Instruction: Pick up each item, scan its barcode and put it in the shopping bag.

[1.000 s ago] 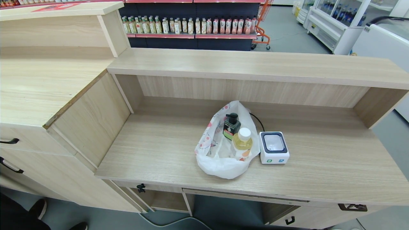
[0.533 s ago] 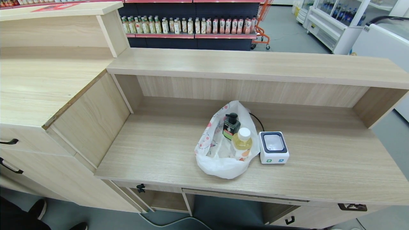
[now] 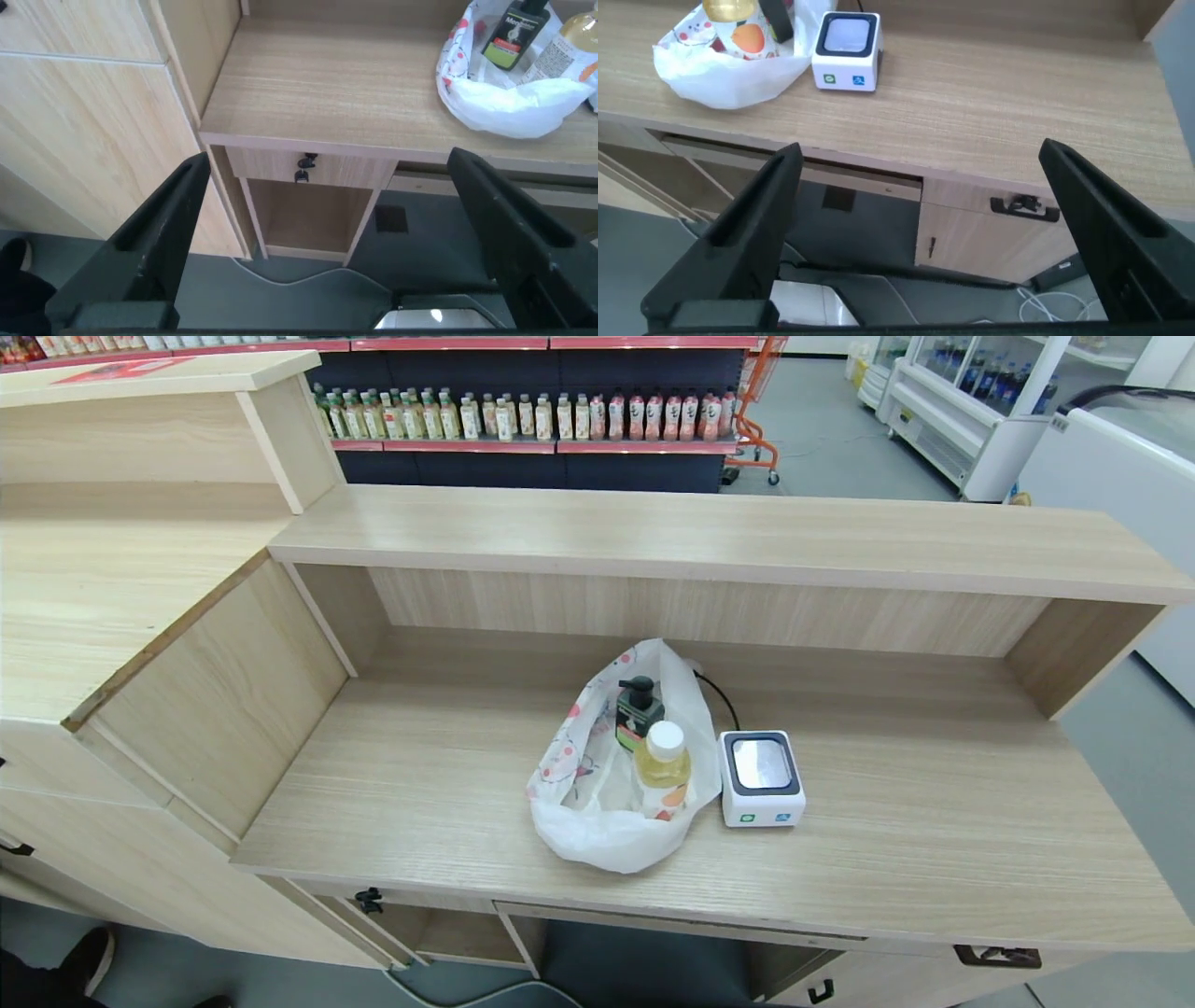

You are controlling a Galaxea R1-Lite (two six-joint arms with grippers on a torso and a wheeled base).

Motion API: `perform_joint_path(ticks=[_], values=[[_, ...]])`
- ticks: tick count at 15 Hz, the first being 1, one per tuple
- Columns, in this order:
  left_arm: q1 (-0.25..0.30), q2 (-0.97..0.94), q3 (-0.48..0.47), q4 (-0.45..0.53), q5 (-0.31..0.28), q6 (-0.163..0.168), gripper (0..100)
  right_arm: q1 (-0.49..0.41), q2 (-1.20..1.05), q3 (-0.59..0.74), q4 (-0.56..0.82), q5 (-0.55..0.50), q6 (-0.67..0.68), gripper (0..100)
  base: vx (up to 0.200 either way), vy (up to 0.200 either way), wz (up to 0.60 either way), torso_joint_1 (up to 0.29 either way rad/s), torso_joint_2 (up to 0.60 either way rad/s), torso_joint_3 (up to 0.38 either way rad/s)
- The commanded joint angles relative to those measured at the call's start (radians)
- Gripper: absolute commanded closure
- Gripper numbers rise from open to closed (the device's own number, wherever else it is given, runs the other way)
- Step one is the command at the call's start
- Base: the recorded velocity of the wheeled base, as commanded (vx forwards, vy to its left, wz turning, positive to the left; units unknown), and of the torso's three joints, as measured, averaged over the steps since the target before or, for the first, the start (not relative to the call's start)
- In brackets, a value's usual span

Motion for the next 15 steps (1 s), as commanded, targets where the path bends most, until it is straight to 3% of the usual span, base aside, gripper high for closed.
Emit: perform_joint_path(ticks=[1, 3, 8, 9, 15], values=[[-0.001, 0.008, 0.0, 0.001, 0.001, 0.001, 0, -0.003, 0.004, 0.0, -0.001, 0.0, -0.001, 0, 0.2, 0.0, 0.0, 0.002, 0.0, 0.002], [-0.001, 0.005, 0.0, 0.001, 0.001, 0.001, 0, -0.003, 0.004, 0.0, -0.001, 0.0, -0.001, 0, 0.2, 0.0, 0.0, 0.015, 0.0, 0.005], [-0.001, -0.003, 0.0, 0.001, 0.002, -0.004, 0, -0.001, 0.004, 0.0, 0.007, -0.001, -0.007, 0, 0.0, 0.0, 0.0, 0.0, 0.0, 0.0], [-0.001, -0.003, 0.0, 0.001, 0.002, -0.004, 0, -0.001, 0.004, 0.0, 0.007, 0.0, -0.003, 100, 0.0, 0.0, 0.0, 0.0, 0.0, 0.0], [-0.001, -0.003, 0.0, 0.001, 0.002, -0.004, 0, -0.003, 0.004, 0.0, 0.007, 0.0, -0.001, 100, 0.0, 0.0, 0.0, 0.0, 0.0, 0.0]])
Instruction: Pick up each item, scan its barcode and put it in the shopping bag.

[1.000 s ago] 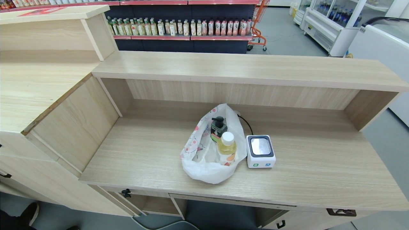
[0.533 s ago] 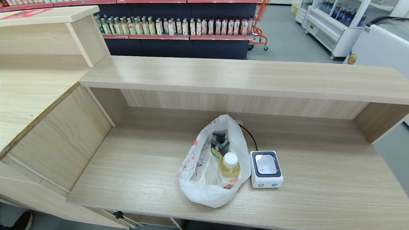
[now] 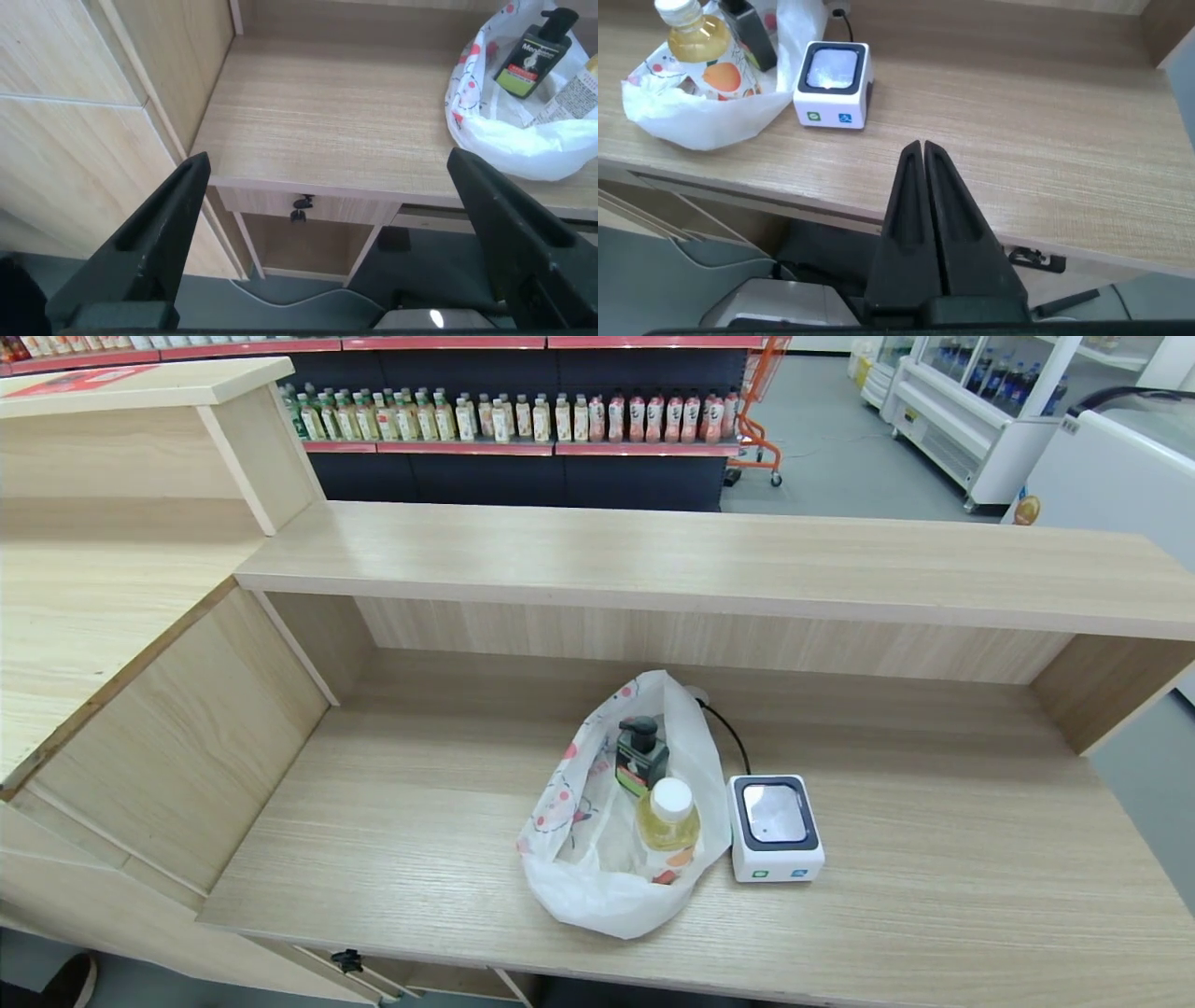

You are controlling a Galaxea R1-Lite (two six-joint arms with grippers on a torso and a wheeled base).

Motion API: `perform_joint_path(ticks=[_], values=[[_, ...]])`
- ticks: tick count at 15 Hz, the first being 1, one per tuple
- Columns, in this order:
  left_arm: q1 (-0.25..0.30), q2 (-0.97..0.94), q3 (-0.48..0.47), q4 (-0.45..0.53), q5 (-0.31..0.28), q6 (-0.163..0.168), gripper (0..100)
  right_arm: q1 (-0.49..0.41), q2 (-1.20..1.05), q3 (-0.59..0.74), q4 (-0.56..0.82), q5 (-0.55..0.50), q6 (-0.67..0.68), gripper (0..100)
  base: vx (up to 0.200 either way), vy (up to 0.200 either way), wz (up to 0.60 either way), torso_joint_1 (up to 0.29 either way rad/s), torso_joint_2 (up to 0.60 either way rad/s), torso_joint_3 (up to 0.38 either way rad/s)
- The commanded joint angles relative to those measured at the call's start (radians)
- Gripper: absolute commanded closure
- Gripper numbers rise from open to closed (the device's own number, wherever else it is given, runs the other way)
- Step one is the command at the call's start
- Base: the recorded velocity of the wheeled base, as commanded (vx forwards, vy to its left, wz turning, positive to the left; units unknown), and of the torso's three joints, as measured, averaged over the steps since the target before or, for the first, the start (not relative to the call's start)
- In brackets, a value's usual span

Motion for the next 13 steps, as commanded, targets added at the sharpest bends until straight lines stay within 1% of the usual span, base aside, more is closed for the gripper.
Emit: perform_joint_path(ticks=[1, 13], values=[[0.0, 0.0, 0.0, 0.0, 0.0, 0.0, 0, 0.001, 0.002, 0.0, 0.003, 0.0, 0.0, 100, 0.0, 0.0, 0.0, 0.0, 0.0, 0.0], [0.0, 0.0, 0.0, 0.0, 0.0, 0.0, 0, 0.001, 0.002, 0.0, 0.003, 0.002, -0.002, 100, 0.0, 0.0, 0.0, 0.0, 0.0, 0.0]])
